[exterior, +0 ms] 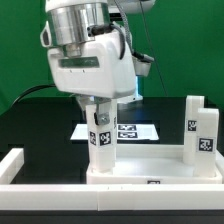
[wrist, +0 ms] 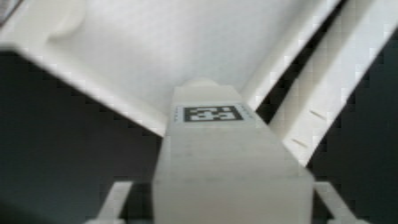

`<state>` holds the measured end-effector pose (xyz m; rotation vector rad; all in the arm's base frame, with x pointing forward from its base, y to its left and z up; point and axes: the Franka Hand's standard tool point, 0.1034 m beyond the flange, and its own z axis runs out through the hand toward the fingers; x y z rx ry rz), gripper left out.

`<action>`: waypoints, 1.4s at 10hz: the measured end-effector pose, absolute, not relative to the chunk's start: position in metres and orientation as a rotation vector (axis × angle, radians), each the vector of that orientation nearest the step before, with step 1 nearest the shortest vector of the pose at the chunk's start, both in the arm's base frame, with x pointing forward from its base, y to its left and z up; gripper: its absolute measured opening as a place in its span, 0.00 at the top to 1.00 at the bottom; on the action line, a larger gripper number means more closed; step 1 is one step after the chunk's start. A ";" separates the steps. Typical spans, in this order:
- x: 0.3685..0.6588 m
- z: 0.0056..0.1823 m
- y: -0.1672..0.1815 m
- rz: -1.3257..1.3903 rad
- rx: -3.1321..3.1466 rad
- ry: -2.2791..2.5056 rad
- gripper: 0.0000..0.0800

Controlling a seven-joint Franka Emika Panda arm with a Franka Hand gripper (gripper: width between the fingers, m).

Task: Assemble desk

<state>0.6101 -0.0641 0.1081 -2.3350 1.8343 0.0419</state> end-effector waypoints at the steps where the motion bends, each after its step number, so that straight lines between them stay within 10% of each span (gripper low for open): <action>1: 0.612 0.108 -0.063 0.056 -2.154 2.010 0.64; 5: 0.616 0.108 -0.061 0.029 -2.069 2.071 0.64; 6: 0.617 0.108 -0.057 0.002 -2.217 1.942 0.37; 9: 0.617 0.110 -0.038 0.023 -2.634 1.367 0.20; 14: 0.616 0.110 -0.048 -0.047 -2.920 0.673 0.19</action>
Offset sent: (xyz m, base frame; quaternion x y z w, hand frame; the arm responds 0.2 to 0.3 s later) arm 0.0000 0.0000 0.0000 0.0000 0.0000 0.0000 1.0000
